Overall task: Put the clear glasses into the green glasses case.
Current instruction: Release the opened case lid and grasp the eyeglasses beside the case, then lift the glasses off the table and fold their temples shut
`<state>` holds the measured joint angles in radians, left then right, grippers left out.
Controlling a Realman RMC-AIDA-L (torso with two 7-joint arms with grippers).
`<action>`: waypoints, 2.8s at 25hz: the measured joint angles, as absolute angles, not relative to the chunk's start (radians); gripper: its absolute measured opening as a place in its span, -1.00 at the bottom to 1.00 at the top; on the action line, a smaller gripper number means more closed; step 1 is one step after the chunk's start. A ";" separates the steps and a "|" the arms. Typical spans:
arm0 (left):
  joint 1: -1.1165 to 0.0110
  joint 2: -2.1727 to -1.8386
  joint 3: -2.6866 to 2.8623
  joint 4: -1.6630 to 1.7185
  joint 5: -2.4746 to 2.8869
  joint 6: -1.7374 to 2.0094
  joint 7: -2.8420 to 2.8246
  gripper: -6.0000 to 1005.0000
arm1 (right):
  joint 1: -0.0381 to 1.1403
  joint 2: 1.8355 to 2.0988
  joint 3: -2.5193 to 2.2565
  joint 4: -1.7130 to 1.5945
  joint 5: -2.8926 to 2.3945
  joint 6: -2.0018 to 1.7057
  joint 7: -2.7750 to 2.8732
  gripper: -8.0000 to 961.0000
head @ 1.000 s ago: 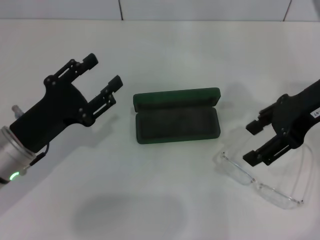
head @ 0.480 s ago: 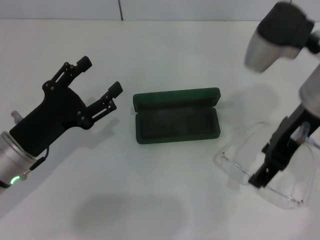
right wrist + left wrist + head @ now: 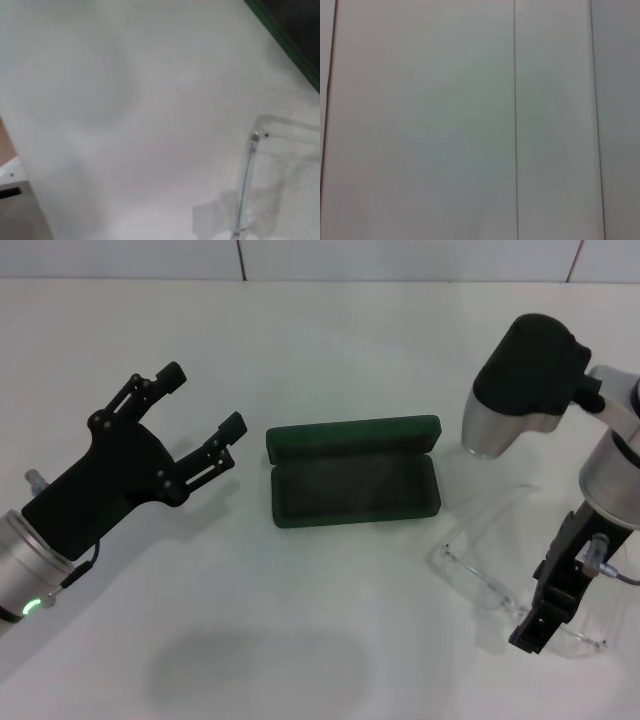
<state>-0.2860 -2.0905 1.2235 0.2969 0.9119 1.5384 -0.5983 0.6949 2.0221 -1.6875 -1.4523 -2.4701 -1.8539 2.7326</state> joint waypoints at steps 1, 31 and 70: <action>-0.287 -2.091 1.223 0.295 0.911 1.538 -0.598 0.75 | 0.692 2.022 -1.694 -1.452 -2.476 -1.847 2.729 0.71; -0.302 -2.094 1.218 0.267 0.897 1.511 -0.562 0.75 | 0.621 2.028 -1.810 -1.421 -2.479 -1.653 2.652 0.09; -0.311 -2.094 1.218 0.275 0.855 1.522 -0.561 0.75 | 0.589 2.021 -1.532 -1.456 -2.405 -1.747 2.417 -0.73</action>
<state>-0.3105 -2.0939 1.2179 0.2751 0.8549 1.5225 -0.5610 0.5885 2.0206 -1.5317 -1.4563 -2.4053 -1.7472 2.4169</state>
